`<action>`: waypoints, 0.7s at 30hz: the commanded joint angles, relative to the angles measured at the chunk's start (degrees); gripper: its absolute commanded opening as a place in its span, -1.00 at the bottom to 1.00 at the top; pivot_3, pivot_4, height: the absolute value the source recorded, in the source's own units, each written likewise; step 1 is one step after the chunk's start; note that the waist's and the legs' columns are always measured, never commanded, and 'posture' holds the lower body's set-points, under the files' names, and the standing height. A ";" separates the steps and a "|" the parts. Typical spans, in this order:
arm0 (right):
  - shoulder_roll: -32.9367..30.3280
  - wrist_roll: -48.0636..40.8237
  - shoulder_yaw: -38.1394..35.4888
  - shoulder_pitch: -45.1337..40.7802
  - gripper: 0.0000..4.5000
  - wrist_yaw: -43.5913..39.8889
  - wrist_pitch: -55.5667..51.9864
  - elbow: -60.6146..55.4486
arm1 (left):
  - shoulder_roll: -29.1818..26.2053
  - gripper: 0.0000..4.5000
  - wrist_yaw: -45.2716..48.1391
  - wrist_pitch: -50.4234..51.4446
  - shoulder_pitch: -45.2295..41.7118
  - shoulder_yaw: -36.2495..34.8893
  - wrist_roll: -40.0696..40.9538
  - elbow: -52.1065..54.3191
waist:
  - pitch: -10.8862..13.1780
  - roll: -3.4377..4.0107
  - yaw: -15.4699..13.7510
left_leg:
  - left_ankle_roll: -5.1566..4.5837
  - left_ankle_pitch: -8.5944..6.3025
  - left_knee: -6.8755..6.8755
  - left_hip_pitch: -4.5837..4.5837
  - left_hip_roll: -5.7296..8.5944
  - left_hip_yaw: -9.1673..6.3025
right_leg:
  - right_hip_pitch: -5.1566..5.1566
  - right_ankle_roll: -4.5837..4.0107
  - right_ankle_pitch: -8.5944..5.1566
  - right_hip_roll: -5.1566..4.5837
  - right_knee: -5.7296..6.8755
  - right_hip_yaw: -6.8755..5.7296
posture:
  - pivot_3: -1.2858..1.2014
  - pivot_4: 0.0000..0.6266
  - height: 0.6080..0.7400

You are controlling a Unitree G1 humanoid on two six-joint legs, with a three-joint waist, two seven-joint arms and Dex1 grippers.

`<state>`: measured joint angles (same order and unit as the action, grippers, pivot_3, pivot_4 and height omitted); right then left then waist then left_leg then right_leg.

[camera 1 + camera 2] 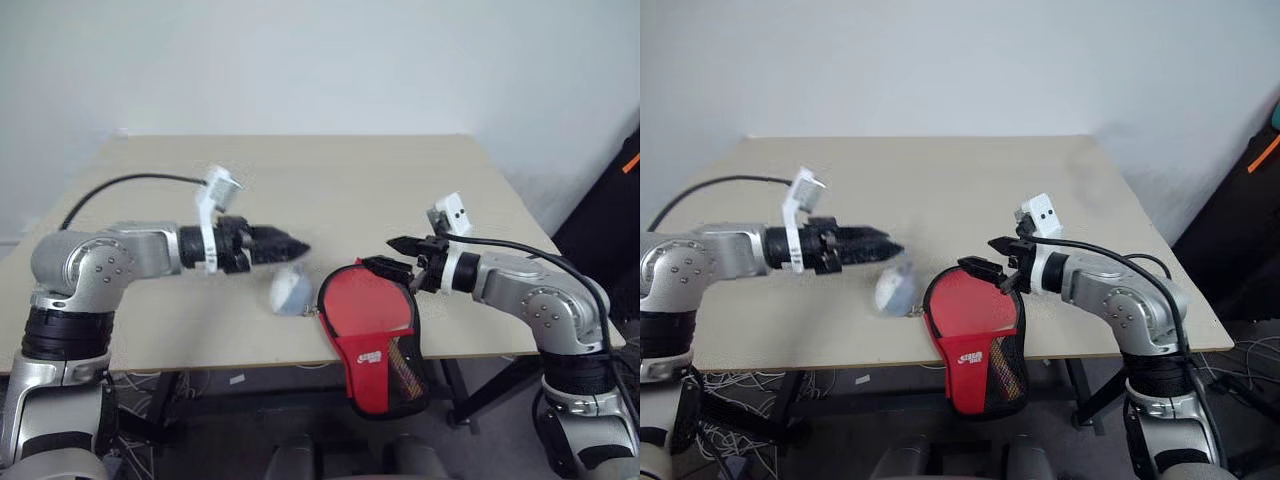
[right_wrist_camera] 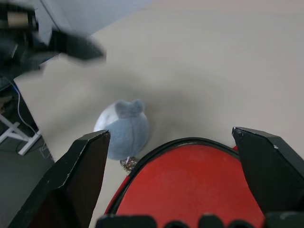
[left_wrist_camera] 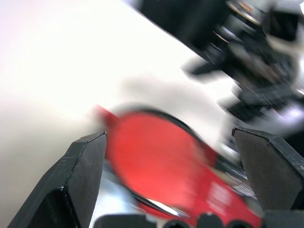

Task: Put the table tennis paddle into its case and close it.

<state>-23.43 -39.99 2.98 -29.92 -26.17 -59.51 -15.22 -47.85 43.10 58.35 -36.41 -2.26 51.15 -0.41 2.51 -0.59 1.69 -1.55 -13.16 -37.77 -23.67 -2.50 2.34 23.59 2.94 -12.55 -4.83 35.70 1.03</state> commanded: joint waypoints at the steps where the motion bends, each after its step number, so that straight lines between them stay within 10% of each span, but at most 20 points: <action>1: 1.34 4.38 1.89 -2.01 0.42 1.25 3.83 1.20 | 0.47 1.00 2.13 -8.06 5.09 0.04 -6.64 1.51 | 0.00 0.03 0.20 | 0.00 0.00 0.01 0.01 0.01 0.02 | -0.01 0.00 0.01 -0.02 -0.02 0.02 | 0.03 -1.00 1.00; 10: 6.91 11.25 6.42 -2.28 -1.00 2.16 8.10 6.78 | 9.20 1.00 1.69 -15.22 18.79 1.97 -13.86 2.34 | 0.02 -0.05 0.23 | 0.01 -0.01 -0.04 -0.02 -0.06 0.06 | 0.02 -0.17 0.12 -0.02 0.05 0.02 | 0.03 -1.00 1.00; 21: 11.34 18.05 11.19 -0.67 -1.00 0.04 14.06 14.96 | 14.72 1.00 -0.14 -15.81 17.62 -2.73 -14.68 -0.54 | 0.01 -0.05 0.33 | -0.01 0.00 -0.06 -0.02 -0.05 0.03 | 0.00 -0.01 0.20 0.00 0.06 0.00 | 0.03 -1.00 1.00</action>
<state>-12.50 -22.77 13.95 -30.59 -25.39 -47.28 -0.11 -33.24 43.32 43.15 -16.75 -2.25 35.69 -1.63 2.53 -0.63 2.02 -1.56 -13.16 -37.83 -23.69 -2.56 2.37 23.58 2.94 -12.36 -4.82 35.77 1.03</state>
